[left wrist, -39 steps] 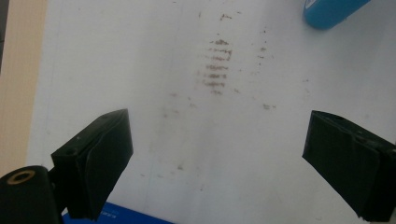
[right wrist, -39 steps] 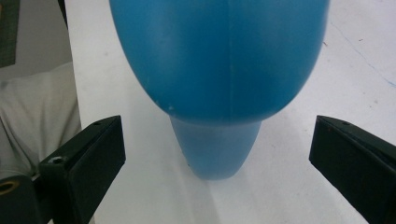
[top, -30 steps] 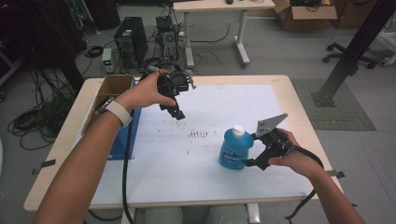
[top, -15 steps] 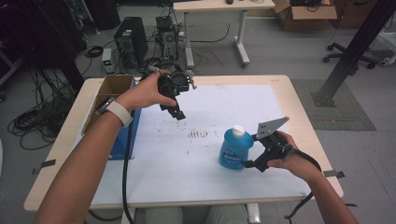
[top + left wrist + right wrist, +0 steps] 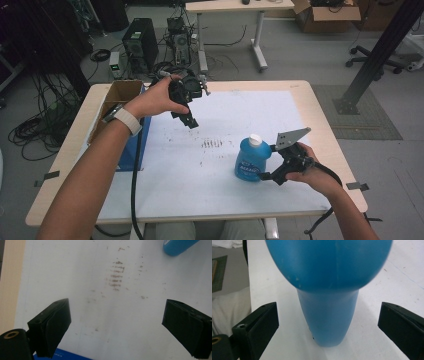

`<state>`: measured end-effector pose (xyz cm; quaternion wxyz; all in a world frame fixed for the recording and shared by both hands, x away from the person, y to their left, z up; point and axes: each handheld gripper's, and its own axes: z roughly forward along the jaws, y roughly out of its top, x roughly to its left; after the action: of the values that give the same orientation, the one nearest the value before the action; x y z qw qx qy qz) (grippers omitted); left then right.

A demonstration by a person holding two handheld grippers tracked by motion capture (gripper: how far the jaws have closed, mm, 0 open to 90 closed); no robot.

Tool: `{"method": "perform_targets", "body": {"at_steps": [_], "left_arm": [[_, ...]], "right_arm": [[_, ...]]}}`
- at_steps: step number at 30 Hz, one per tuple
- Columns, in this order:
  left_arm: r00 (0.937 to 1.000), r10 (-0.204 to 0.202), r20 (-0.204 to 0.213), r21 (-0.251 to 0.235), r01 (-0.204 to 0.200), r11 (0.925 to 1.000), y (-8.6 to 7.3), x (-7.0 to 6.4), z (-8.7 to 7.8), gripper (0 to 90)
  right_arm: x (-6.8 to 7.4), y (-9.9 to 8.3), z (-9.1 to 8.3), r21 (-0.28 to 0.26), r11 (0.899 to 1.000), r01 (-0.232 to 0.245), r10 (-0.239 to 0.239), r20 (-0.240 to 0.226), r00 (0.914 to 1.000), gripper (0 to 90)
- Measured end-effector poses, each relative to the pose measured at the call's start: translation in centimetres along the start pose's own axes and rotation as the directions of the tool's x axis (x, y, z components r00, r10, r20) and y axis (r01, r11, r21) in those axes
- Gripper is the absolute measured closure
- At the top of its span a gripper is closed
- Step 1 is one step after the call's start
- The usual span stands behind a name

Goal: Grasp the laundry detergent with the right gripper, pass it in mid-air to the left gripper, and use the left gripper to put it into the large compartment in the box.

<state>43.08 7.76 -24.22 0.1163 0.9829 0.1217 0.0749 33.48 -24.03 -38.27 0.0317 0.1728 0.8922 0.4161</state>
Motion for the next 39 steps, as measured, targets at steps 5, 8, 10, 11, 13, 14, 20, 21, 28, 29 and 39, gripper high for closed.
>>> {"method": "perform_targets", "body": {"at_steps": [5,8,10,11,13,14,20,21,28,29,39], "left_arm": [[1.0,0.004,-0.001,0.005,-0.004,1.0,0.0,0.0,0.0,8.7],[1.0,0.005,-0.001,0.004,-0.005,1.0,0.0,0.0,0.0,8.7],[1.0,0.001,0.0,0.0,-0.001,1.0,0.1,0.0,0.0,8.7],[1.0,0.001,0.0,0.001,-0.001,1.0,0.1,0.0,0.0,8.7],[1.0,0.0,0.0,0.0,0.0,1.0,0.1,0.0,0.0,8.7],[1.0,0.0,-0.001,-0.001,0.0,1.0,0.0,0.0,0.1,8.7],[1.0,0.0,-0.001,-0.002,0.0,1.0,0.1,0.0,0.1,8.7],[1.0,0.0,-0.001,-0.003,0.0,1.0,0.1,0.0,0.1,8.7],[1.0,0.003,-0.001,-0.001,-0.003,1.0,0.1,0.0,0.1,8.7],[1.0,0.003,-0.001,-0.001,-0.003,1.0,0.1,0.0,0.1,8.7],[1.0,-0.004,0.0,-0.001,0.004,1.0,-0.1,0.1,0.1,8.9]], "right_arm": [[-0.1,-0.3,-0.1,-0.022,1.0,-0.007,0.008,0.004,1.0,2.8],[-0.1,-0.3,0.1,-0.028,1.0,-0.006,0.006,0.004,1.0,2.8],[-0.1,-0.3,0.1,-0.031,0.999,-0.008,0.009,0.004,1.0,2.8],[-0.1,-0.3,0.1,-0.031,0.999,-0.01,0.01,0.004,0.9999,2.8],[-0.1,-0.3,0.2,-0.031,0.999,-0.008,0.008,0.005,1.0,2.8],[-0.1,-0.3,0.2,-0.032,0.999,-0.009,0.009,0.004,1.0,2.8],[-0.1,-0.3,0.3,-0.04,0.999,-0.012,0.013,0.009,0.9999,2.7],[-0.2,-0.4,0.3,-0.044,0.999,-0.014,0.014,0.01,0.9998,2.7],[-0.2,-0.6,0.7,-0.061,0.998,-0.022,0.023,0.015,0.9996,2.4],[-0.2,-0.6,0.8,-0.061,0.998,-0.02,0.021,0.016,0.9996,2.4],[0.0,-0.2,1.5,-0.075,0.997,-0.005,0.006,0.017,0.9998,4.1]]}}
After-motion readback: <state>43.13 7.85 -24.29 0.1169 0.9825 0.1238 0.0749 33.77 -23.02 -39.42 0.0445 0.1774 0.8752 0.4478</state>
